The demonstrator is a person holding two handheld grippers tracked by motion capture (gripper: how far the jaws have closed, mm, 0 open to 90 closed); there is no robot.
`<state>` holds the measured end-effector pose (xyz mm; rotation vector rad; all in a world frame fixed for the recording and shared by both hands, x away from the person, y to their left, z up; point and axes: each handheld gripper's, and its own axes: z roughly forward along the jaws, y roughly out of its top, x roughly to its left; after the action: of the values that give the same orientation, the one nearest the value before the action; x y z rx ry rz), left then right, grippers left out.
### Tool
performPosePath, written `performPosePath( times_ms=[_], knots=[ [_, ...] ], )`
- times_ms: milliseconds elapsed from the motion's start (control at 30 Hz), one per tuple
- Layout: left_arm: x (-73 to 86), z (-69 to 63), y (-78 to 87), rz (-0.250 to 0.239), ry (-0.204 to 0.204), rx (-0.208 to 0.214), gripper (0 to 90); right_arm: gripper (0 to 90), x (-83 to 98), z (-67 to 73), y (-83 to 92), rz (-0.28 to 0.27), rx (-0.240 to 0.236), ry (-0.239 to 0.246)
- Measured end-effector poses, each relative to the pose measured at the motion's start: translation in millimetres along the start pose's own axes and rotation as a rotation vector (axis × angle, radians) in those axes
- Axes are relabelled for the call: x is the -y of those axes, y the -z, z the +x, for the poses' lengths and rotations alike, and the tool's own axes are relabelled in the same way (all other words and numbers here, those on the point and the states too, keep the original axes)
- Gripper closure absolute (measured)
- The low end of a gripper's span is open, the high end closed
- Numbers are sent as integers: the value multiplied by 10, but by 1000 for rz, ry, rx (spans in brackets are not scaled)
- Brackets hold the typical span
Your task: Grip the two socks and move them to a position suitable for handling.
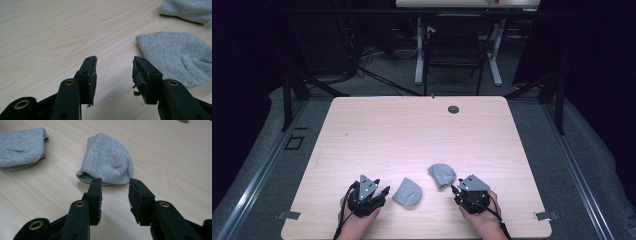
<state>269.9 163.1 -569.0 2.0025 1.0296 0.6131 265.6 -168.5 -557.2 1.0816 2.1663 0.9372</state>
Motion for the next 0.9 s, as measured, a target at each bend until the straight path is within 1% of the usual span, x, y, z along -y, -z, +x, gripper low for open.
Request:
performPosePath(
  times_ms=[33, 67, 100, 133, 200, 267, 300, 333, 400, 433, 467, 500, 533, 567, 600, 667, 700, 767, 900],
  knots=[
    [0, 0, 0, 0, 0, 0, 561, 628, 0, 0, 0, 0, 0, 0],
    [-30, -19, -11, 6, -10, 13, 580, 633, -1, 9, -10, -2, 1, 3],
    [-30, -19, -11, 6, -10, 13, 601, 636, -1, 13, -14, -2, 2, 3],
    [-44, -32, -17, 10, -14, 16, 601, 636, -1, 13, -14, -2, 2, 3],
    [-73, -53, -34, 28, -27, 24, 635, 648, -1, 16, -21, 1, 1, 5],
    [-101, -76, -52, 24, -27, 31, 665, 661, 2, 15, -28, 10, 1, 5],
    [-134, -94, -66, 24, -26, 43, 671, 671, 7, 15, -37, 7, 0, 0],
    [-151, -108, -72, 24, -17, 55, 691, 681, 7, 11, -34, 10, 0, 0],
    [-163, -122, -79, 26, -23, 61, 724, 687, 6, 7, -30, 8, -3, 0],
    [-170, -141, -88, 28, -32, 62, 724, 695, 5, 3, -24, 5, -5, -1],
    [-171, -163, -95, 36, -40, 66, 762, 710, 2, 3, -8, 5, -2, -4],
    [-165, -184, -106, 46, -49, 69, 762, 710, 2, 3, -8, 5, -2, -4],
    [-142, -212, -127, 70, -76, 66, 798, 712, 4, -2, -4, 3, -4, -8],
    [-142, -212, -127, 70, -76, 66, 820, 712, 4, -2, -4, 3, -4, -8],
    [-129, -217, -137, 79, -82, 68, 820, 711, 5, -9, -3, 7, -6, -6],
    [-102, -213, -149, 98, -81, 75, 854, 711, 13, -18, -13, 8, -7, -8],
    [-71, -215, -154, 111, -83, 79, 881, 711, 17, -23, -19, 9, -8, -17],
    [-54, -223, -160, 115, -78, 85, 888, 711, 19, -28, -22, 8, -8, -16],
    [-28, -254, -175, 126, -95, 97, 897, 709, 22, -34, -29, 7, -6, -19]
  ],
)
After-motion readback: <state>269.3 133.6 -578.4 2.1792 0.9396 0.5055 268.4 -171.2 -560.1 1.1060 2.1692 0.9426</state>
